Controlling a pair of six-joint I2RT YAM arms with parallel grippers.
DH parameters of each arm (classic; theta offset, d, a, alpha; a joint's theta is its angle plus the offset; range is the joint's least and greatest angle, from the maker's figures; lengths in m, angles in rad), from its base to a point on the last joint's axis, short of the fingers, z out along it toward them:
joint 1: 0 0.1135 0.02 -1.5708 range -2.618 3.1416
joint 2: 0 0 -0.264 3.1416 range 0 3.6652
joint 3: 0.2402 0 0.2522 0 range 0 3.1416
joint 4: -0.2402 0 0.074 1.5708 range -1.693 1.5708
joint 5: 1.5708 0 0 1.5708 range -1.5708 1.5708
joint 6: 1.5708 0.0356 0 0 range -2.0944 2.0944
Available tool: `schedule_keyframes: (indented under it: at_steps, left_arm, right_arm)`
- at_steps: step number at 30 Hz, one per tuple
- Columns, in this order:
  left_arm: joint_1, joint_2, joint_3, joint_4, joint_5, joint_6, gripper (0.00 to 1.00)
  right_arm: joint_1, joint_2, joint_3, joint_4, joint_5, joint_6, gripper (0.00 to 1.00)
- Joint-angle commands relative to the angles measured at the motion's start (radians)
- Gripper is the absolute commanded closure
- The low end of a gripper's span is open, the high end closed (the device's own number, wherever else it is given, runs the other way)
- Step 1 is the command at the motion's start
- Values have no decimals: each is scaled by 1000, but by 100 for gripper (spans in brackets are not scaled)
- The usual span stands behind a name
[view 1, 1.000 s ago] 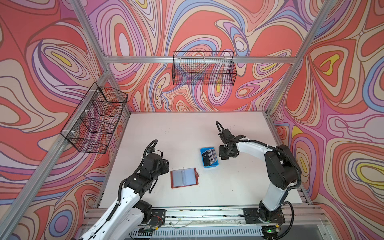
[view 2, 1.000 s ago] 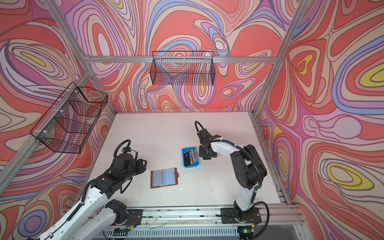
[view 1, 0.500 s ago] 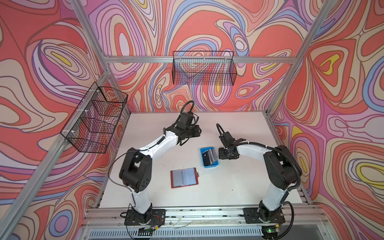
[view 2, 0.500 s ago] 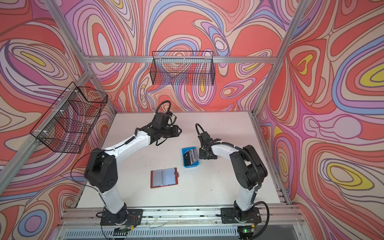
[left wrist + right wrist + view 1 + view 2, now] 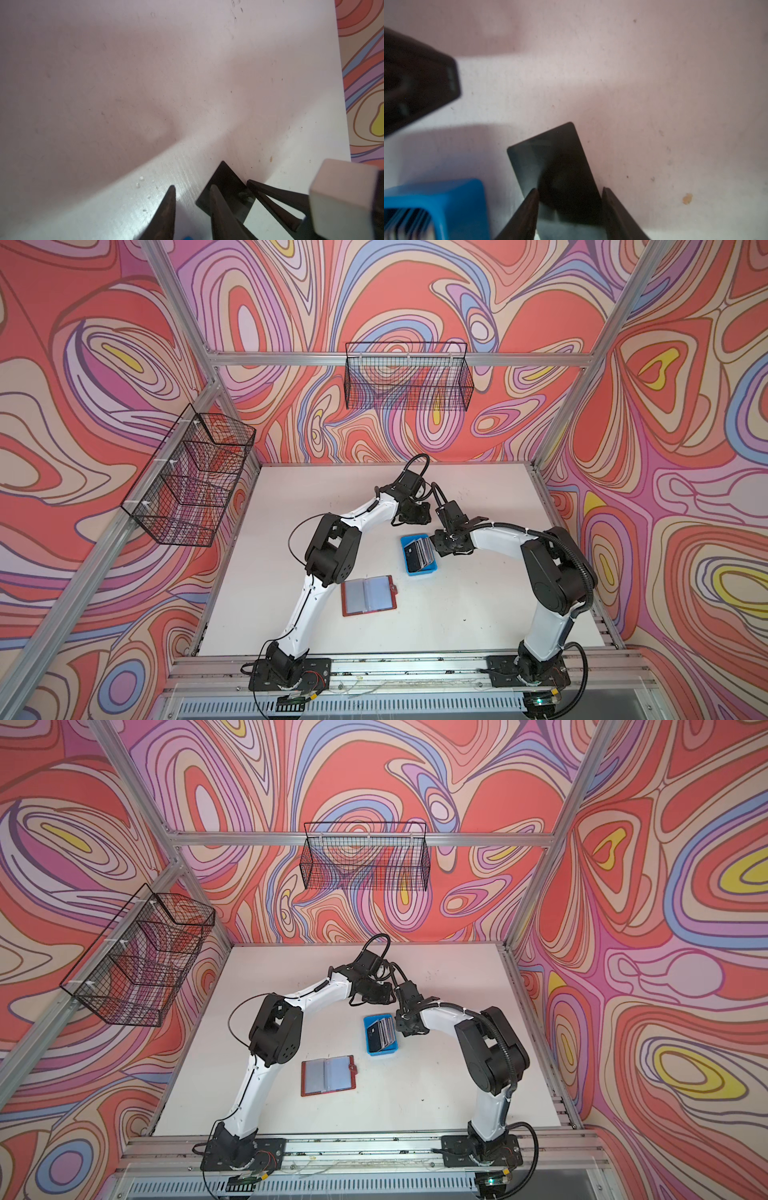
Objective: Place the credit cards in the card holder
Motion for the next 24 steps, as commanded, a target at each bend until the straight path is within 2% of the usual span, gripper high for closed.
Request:
schedule_keyframes:
  at_steps: [1,14,19,24]
  left_arm:
    - [-13,41,48,-83,33,42,69]
    - [-24,76,52,-133,80,82,69]
    - [-54,89,69,-223,52,107,71]
    - [-112,66,35,-272,51,130,71]
  right_arm:
    - [7,74,-56,-83,-126,17,50]
    - [6,-53,-61,-109,-114,43,55]
    - [7,-81,-81,-119,-99,47,53]
    - [7,-173,-134,-107,-74,68,52]
